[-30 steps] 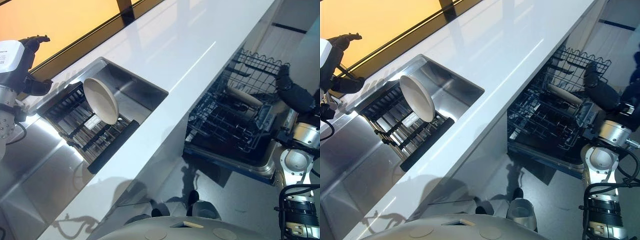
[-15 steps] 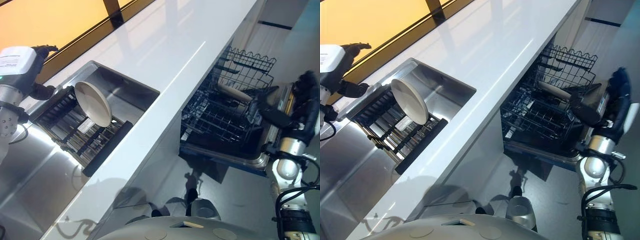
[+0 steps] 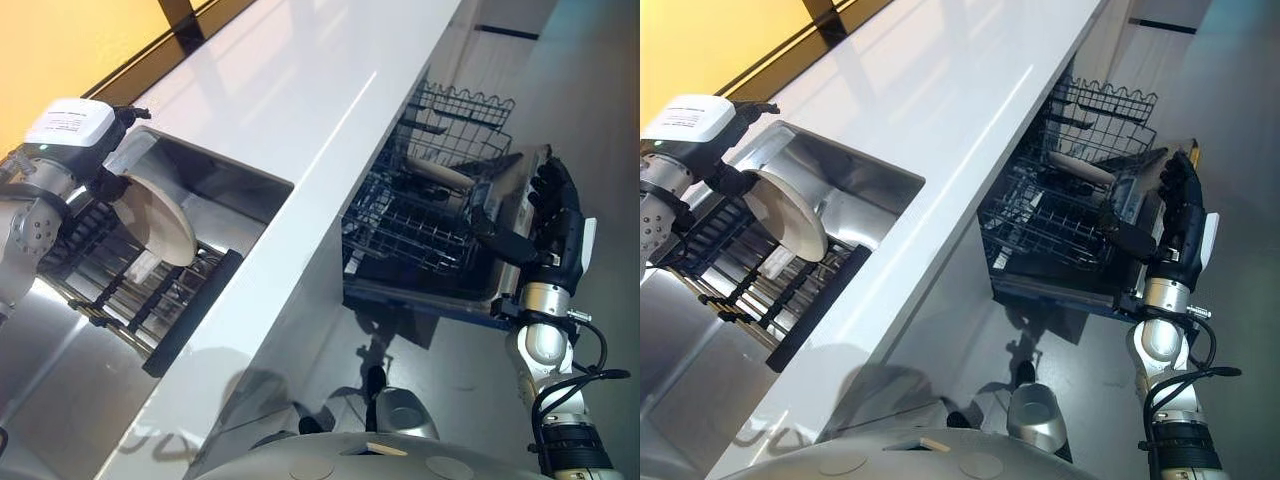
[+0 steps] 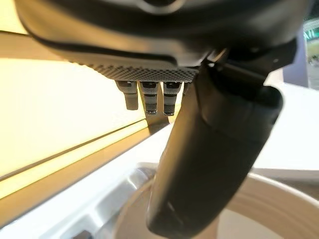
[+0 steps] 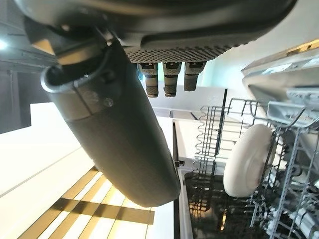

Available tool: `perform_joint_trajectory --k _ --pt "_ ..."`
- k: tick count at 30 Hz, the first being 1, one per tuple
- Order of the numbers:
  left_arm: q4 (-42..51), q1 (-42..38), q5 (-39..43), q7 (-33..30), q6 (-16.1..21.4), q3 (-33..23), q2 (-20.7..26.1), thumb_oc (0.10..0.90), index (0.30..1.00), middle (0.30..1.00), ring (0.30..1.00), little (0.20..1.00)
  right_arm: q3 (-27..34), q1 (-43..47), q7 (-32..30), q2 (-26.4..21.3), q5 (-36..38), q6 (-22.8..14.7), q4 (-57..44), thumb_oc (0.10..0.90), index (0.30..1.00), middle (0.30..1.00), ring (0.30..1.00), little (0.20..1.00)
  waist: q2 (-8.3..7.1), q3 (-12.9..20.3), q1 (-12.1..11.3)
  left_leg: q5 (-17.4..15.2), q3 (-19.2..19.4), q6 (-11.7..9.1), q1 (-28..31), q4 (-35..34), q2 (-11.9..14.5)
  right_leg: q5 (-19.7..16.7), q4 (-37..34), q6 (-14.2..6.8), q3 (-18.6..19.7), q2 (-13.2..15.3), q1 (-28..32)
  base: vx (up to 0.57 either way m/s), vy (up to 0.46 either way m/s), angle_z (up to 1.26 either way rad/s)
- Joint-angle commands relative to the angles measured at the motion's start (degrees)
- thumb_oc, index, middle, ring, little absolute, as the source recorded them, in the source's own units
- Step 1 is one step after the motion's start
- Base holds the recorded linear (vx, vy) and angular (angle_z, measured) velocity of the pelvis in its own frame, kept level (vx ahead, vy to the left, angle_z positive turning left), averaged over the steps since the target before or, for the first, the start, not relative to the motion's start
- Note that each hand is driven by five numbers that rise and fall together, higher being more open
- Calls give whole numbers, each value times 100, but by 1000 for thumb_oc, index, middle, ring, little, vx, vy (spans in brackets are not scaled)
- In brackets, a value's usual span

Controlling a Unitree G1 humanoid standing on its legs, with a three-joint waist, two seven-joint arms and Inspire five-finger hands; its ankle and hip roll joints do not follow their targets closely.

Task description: Pick up plates and place into dishwasher.

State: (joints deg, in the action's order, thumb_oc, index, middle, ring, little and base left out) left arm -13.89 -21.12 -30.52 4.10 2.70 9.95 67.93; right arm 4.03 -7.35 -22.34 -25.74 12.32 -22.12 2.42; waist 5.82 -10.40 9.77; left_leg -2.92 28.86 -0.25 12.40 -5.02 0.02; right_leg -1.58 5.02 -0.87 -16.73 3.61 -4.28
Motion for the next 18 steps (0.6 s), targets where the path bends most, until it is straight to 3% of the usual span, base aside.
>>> perform_joint_trajectory --k 1,4,13,17,18 --pt "-225 -749 -634 122 -131 -98 521 800 900 900 900 900 317 280 -53 -341 -8 -528 -612 800 900 900 900 900 -47 381 140 -567 -48 347 -431 671 -241 475 468 -915 -170 395 119 40 5 -19" --pt "-364 -856 -911 482 -57 160 560 800 900 900 900 900 357 303 -52 -440 24 -505 -599 800 900 900 900 900 -37 361 168 -584 -36 345 -451 720 -229 501 441 -895 -169 382 133 59 16 -8" --pt "-614 -1203 -732 983 72 689 497 800 900 900 900 900 425 301 -121 -612 -26 -447 -661 800 900 900 900 900 12 310 242 -607 -34 370 -506 777 -249 564 464 -855 -130 342 111 40 21 0" --pt "-749 -1258 -744 1785 103 838 353 800 900 900 900 900 486 363 -50 -684 -2 -419 -647 800 900 900 900 900 33 270 279 -621 -46 375 -524 790 -261 571 465 -846 -113 331 72 1 11 0" --pt "-831 -1303 -844 2220 91 943 225 756 862 862 862 856 485 423 -16 -733 16 -328 -690 800 900 900 900 900 43 241 295 -622 -48 379 -530 793 -266 570 467 -843 -104 334 59 6 46 -1"
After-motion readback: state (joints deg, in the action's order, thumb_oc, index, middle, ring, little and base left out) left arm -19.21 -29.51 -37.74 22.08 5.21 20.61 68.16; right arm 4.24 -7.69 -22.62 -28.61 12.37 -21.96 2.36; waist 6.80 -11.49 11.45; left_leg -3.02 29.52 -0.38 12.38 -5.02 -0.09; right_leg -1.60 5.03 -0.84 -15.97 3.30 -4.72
